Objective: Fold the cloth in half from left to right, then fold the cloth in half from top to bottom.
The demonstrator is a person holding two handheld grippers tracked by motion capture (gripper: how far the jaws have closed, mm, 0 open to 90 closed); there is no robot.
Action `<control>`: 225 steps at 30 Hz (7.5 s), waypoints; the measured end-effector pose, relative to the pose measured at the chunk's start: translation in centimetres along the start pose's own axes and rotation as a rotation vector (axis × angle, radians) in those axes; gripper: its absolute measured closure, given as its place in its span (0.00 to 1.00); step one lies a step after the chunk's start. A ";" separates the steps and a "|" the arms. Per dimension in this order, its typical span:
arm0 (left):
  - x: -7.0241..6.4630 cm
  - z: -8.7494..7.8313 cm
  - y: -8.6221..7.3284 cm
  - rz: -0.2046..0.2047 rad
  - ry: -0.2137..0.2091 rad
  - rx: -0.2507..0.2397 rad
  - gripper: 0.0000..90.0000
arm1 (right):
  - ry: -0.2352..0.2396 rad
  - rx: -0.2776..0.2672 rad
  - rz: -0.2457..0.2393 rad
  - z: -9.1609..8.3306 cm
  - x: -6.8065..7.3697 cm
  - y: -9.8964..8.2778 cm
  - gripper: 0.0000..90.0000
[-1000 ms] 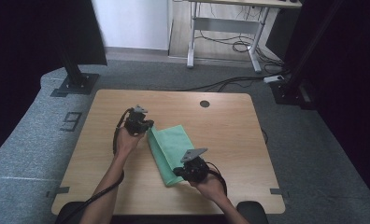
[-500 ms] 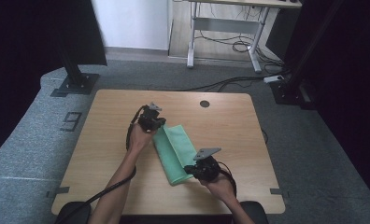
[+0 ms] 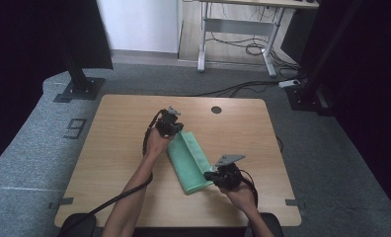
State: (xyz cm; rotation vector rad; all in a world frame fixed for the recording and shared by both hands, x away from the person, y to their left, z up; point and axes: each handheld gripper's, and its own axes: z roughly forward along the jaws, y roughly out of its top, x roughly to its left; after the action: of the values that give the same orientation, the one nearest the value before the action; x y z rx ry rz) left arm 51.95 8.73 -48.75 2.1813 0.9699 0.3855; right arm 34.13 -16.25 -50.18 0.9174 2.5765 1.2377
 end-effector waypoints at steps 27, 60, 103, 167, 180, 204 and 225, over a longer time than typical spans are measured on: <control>-1.1 4.6 0.2 0.002 0.025 0.023 0.87 | -0.070 0.045 0.040 0.5 -2.1 -1.7 0.95; -1.3 -1.6 -4.7 -0.043 0.035 -0.033 0.14 | -0.186 0.043 0.030 0.5 -4.7 -1.6 0.35; 0.2 -0.1 -8.3 -0.014 0.077 0.048 0.08 | -0.109 0.105 -0.061 5.6 0.1 -0.8 0.28; -0.6 -9.3 -17.7 -0.012 0.017 0.070 0.00 | -0.302 0.089 0.115 -0.1 -5.7 -5.8 0.00; -0.5 -9.1 -17.8 -0.022 0.029 0.068 0.00 | -0.295 0.035 0.102 0.1 -6.1 -6.2 0.00; -0.7 -8.8 -17.0 -0.078 0.052 0.075 0.00 | -0.298 0.035 0.106 0.2 -6.0 -6.2 0.00; -1.9 -5.4 -10.4 -0.038 0.007 -0.006 0.00 | -0.308 0.033 0.118 0.2 -5.9 -6.1 0.00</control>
State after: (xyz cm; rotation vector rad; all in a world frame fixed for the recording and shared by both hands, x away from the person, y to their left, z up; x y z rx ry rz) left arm 42.37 14.82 -52.24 2.1545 1.0110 0.3783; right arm 36.14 -22.45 -55.70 1.1795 2.3362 0.9905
